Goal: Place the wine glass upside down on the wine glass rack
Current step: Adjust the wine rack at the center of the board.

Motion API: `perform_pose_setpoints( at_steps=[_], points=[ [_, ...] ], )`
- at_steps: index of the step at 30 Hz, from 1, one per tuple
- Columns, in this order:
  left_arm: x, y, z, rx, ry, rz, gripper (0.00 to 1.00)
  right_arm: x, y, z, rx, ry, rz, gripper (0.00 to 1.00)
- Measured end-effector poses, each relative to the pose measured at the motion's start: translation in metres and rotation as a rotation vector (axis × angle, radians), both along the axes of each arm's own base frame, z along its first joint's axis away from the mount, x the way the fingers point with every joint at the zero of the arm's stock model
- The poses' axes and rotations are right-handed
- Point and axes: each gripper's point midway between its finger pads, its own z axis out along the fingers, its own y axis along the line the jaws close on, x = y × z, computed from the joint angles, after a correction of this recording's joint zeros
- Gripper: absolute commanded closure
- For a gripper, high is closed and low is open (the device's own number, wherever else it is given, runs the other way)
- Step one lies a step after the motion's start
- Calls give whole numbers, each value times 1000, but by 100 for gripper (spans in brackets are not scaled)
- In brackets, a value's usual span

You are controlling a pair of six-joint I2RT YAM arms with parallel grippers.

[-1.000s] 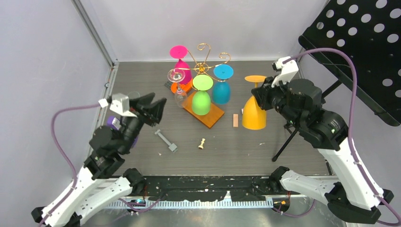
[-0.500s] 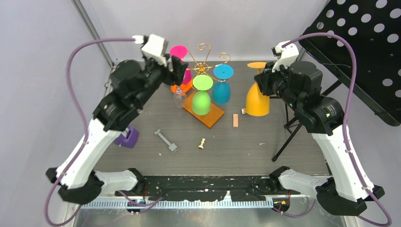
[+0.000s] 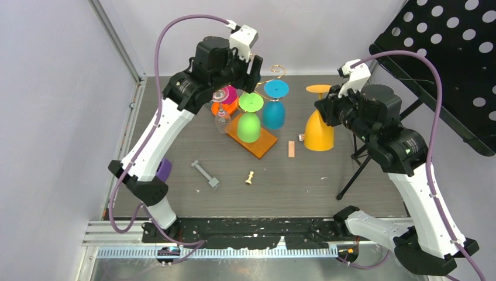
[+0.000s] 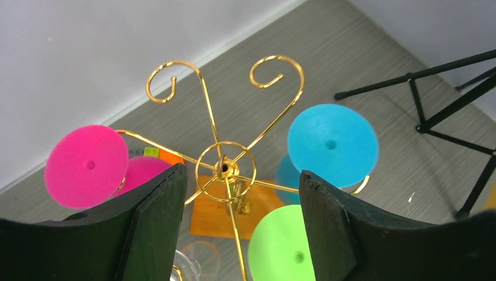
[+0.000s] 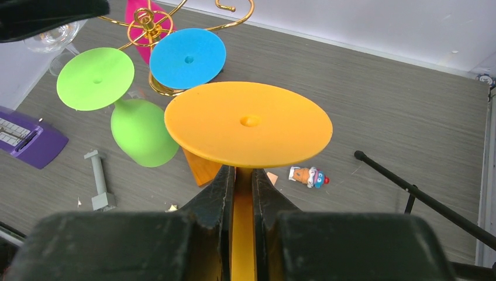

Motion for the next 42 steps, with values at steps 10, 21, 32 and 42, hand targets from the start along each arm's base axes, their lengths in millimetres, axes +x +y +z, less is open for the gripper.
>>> perform_pose_setpoints(
  at_steps=[10, 21, 32, 42],
  points=[
    [24, 7, -45, 58, 117, 41, 36, -2, 1, -9, -1, 17, 9, 94],
    [31, 1, -62, 78, 148, 37, 46, -3, 1, -14, -1, 27, 9, 95],
    [39, 0, -59, 51, 137, 25, 51, -5, 1, -15, 9, 31, 15, 95],
    [45, -3, -73, 58, 160, 14, 57, -6, 1, -15, 13, 34, 14, 95]
  ],
)
